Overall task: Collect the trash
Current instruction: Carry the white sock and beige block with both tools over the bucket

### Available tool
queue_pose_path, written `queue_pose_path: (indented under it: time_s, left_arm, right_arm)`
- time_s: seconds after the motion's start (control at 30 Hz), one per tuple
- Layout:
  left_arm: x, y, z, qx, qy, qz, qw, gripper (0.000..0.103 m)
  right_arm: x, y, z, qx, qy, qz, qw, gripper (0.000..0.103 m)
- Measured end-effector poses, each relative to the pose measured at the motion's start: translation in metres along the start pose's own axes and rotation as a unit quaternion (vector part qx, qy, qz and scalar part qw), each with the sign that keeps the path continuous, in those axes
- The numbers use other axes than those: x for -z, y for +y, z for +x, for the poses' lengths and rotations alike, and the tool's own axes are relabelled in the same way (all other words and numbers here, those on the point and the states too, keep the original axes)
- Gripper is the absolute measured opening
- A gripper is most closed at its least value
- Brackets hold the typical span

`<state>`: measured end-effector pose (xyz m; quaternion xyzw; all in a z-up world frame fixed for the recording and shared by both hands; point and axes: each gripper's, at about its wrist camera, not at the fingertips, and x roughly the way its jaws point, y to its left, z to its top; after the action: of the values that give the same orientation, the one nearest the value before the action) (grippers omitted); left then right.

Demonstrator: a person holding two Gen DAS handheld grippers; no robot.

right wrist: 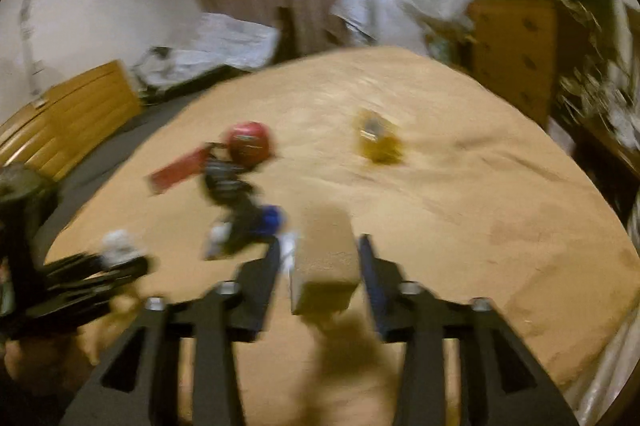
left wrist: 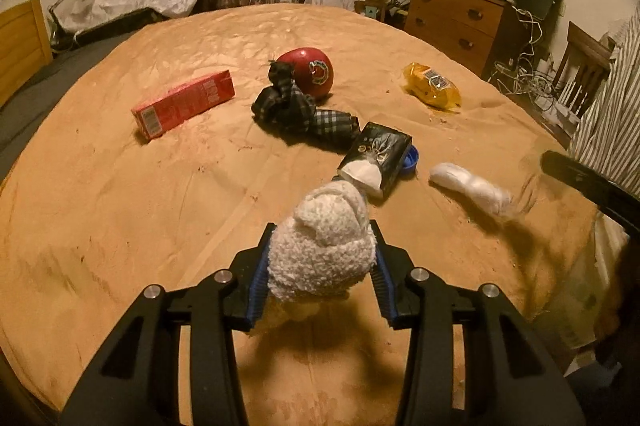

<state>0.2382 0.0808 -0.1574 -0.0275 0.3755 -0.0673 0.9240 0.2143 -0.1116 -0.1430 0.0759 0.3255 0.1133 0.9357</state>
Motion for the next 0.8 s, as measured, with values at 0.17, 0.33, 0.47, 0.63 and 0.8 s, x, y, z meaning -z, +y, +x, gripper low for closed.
queue_pose_path:
  time_s: [0.17,0.33,0.47,0.63,0.8]
  left_arm:
    - [0.004,0.006,0.001,0.0,0.007,-0.008,0.9999,0.042]
    - [0.005,0.005,0.012,0.008,0.019,-0.014,0.9997,0.042]
    - [0.011,0.0,0.023,0.017,0.035,-0.01,0.9992,0.043]
    - [0.014,-0.002,0.029,0.03,0.049,-0.019,0.9982,0.043]
    - [0.016,-0.011,0.029,0.038,0.05,-0.005,0.998,0.043]
  right_arm:
    - [-0.002,-0.032,-0.003,0.037,0.005,0.01,0.999,0.053]
    - [0.001,-0.046,0.004,0.028,0.035,0.014,0.999,0.053]
    - [0.01,-0.036,0.004,-0.005,0.058,-0.002,0.998,0.053]
    - [0.013,-0.044,0.028,0.001,0.084,0.012,0.996,0.052]
    - [0.014,-0.058,0.045,-0.039,0.111,0.056,0.992,0.043]
